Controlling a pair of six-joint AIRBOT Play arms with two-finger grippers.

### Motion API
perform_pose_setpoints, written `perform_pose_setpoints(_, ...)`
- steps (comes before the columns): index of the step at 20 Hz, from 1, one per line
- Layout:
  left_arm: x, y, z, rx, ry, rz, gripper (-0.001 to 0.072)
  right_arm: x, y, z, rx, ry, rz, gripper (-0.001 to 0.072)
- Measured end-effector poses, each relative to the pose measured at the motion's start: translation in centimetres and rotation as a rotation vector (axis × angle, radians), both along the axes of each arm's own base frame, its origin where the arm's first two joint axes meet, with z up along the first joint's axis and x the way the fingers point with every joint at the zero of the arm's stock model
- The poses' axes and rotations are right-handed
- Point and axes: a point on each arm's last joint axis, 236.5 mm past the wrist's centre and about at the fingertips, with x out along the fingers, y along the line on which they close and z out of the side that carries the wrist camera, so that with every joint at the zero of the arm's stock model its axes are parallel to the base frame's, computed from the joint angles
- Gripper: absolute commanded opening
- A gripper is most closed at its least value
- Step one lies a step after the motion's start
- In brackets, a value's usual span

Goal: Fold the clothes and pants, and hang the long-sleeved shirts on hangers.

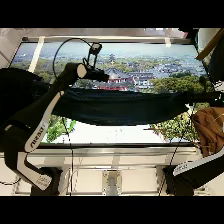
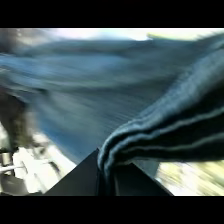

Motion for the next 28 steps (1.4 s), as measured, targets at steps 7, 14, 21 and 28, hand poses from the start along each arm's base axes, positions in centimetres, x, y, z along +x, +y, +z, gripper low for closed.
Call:
perform_pose_setpoints(7,-6.6,-9.7,-8.3,-0.050,0.203,-0.135,0.0030,1.4,12.1,8.4,0.060,-0.150,0.154,0.0038)
perform_pose_setpoints(14,-6.1,-5.6,-9.8,0.073,0.246,-0.104,0.0031,1.3,24.5,8.9,0.027,-0.178,0.269,0.0038)
perform_pose_setpoints(21,-0.1,14.0,-0.4,0.132,0.200,0.246,0.0031,1.8,36.8,4.4,-0.147,-0.220,0.237,0.0043)
perform_pose_setpoints(28,-0.4,20.7,4.1,0.142,0.161,0.344,0.0031,-0.4,46.2,0.5,-0.174,-0.231,0.220,0.0506)
